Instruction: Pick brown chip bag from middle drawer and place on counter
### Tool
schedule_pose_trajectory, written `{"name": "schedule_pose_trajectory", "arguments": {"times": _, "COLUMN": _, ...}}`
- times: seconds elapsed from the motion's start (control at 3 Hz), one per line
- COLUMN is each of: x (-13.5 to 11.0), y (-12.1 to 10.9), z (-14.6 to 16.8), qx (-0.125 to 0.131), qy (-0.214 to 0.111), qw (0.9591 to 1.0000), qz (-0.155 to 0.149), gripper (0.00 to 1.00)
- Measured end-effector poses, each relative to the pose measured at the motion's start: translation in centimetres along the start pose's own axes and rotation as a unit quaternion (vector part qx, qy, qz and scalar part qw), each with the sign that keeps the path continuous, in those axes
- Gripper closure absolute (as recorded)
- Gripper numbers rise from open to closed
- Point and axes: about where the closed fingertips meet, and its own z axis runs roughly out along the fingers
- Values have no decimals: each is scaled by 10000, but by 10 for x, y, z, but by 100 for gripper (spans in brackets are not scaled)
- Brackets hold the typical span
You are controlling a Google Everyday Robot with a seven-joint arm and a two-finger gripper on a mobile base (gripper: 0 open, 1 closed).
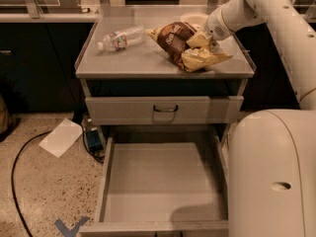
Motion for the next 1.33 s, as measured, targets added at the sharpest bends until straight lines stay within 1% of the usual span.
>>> {"name": "schedule_pose_trajectory", "arguments": {"times": 0.33, "x": 0, "y": 0, "z": 0, "qx": 0, "qy": -1, "qw": 10000, "qz": -1, "gripper": 100}}
{"name": "schedule_pose_trajectory", "arguments": {"times": 0.67, "x": -27, "y": -4, "z": -13, "qx": 113, "qy": -189, "qw": 9996, "qz": -192, "gripper": 100}}
{"name": "schedule_pose_trajectory", "arguments": {"times": 1.0, "x": -54, "y": -25, "z": -26, "qx": 488, "qy": -359, "qw": 9976, "qz": -327, "gripper": 100}}
{"name": "schedule_pose_trajectory", "arguments": {"times": 1.33, "x": -49, "y": -37, "z": -17, "qx": 601, "qy": -201, "qw": 9977, "qz": -247, "gripper": 100}}
